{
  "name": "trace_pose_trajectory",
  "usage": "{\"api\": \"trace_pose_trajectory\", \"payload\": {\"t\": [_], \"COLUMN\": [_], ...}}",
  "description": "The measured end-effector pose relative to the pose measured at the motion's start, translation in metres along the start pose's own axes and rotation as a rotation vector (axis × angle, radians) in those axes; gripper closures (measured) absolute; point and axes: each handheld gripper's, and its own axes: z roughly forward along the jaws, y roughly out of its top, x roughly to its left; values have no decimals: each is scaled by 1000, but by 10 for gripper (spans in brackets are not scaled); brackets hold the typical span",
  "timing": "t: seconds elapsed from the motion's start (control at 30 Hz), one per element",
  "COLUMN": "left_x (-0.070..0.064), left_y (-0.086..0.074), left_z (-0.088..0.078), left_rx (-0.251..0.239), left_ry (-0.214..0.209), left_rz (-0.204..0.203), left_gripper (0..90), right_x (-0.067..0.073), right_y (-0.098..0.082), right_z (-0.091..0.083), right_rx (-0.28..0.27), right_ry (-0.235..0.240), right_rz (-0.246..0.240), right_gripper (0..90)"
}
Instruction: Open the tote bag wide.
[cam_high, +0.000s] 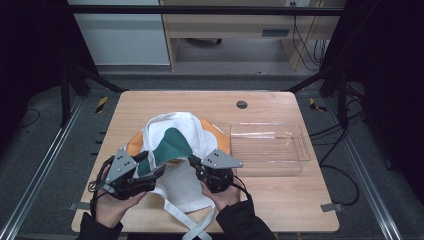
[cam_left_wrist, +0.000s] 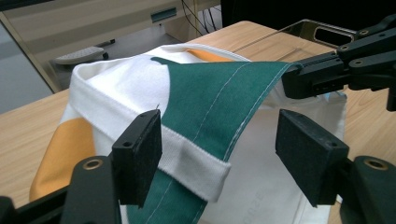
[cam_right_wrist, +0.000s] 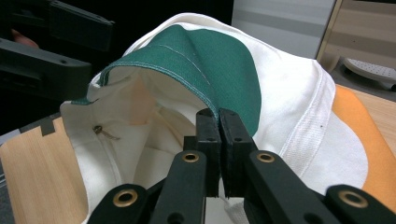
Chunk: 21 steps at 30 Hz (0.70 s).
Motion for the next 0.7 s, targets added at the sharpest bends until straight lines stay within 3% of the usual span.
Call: {"api": "trace_pose_trajectory", "payload": {"t": [0.33, 0.7], "left_x": [-8, -10], "left_y": [1, -6], "left_z": [19, 29], "left_rx": [30, 81], "left_ry": [58, 111], "left_rz": [40, 48], "left_gripper": [369, 493], "right_x": [-1, 2], "right_y": [2, 3], "right_z": [-1, 0], "right_rx": [-10, -6], "right_ry": [-1, 9], "right_rz": [1, -12], "right_gripper": [879, 879]}}
